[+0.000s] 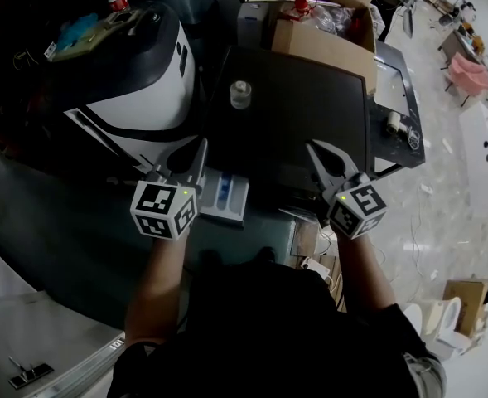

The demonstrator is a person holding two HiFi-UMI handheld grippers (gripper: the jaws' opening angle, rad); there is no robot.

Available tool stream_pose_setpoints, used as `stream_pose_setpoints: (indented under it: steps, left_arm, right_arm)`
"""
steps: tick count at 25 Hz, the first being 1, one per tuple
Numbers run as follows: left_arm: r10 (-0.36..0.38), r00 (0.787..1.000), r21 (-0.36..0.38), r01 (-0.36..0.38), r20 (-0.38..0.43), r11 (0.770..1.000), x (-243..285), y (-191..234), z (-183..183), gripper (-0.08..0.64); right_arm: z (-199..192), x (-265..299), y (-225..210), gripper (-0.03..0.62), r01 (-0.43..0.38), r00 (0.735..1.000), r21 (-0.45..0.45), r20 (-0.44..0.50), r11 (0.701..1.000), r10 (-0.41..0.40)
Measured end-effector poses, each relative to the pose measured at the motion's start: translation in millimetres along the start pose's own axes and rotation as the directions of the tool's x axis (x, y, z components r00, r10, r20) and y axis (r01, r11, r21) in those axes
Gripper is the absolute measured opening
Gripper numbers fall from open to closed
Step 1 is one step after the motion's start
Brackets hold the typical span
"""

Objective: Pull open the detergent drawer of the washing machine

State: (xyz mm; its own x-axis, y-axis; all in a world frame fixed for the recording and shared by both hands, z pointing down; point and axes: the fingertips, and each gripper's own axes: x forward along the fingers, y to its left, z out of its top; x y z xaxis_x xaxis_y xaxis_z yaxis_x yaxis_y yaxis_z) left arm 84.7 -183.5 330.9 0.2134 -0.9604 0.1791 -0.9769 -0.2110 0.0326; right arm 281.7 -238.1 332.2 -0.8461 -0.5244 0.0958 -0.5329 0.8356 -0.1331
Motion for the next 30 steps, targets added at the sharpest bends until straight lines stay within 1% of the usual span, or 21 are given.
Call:
stream_pose_setpoints:
  steps: [2, 4, 8, 16, 25, 30]
  left_arm:
    - [0.005, 1.0, 0.005, -0.005, 0.03, 1.0, -7.2, 12.8, 8.5, 0.009]
    - [-0.002, 0.999, 0.007, 0.001, 0.044, 1.0, -11.2, 20.8, 13.4, 0.009]
    - [-0.024, 0.999, 0.032, 0.023, 0.03, 0.999, -12.0, 24.5, 10.5, 0.009]
    - [-0.046, 0.999, 0.02, 0.046, 0.009, 0.999, -17.5, 22.3, -3.2, 0.009]
    - [-0.031, 0.999, -0.01, 0.031, -0.018, 0.999, -23.1, 29.6, -16.3, 0.009]
    - [-0.023, 0.999, -0.014, 0.022, -0.023, 1.0, -19.5, 32.8, -14.9, 0.009]
  right_arm:
    - [8.3, 5.3, 7.5, 0.002, 0.01, 1.0, -0.011, 0.025, 1.0, -0.01]
    - [9.9, 10.4, 11.5, 0.002, 0.034, 0.999, -0.016, 0.028, 0.999, -0.034]
    - [4.3, 17.1, 22.8, 0.002, 0.05, 0.999, -0.009, 0.015, 0.999, -0.049]
    - [-5.3, 19.9, 38.3, 0.002, 0.04, 0.999, 0.006, -0.002, 0.999, -0.04]
    - [-11.9, 21.5, 42.4, 0.002, 0.034, 0.999, 0.013, -0.011, 0.999, -0.034]
    - [-7.3, 23.9, 40.3, 0.002, 0.029, 1.0, 0.029, -0.003, 0.999, -0.028]
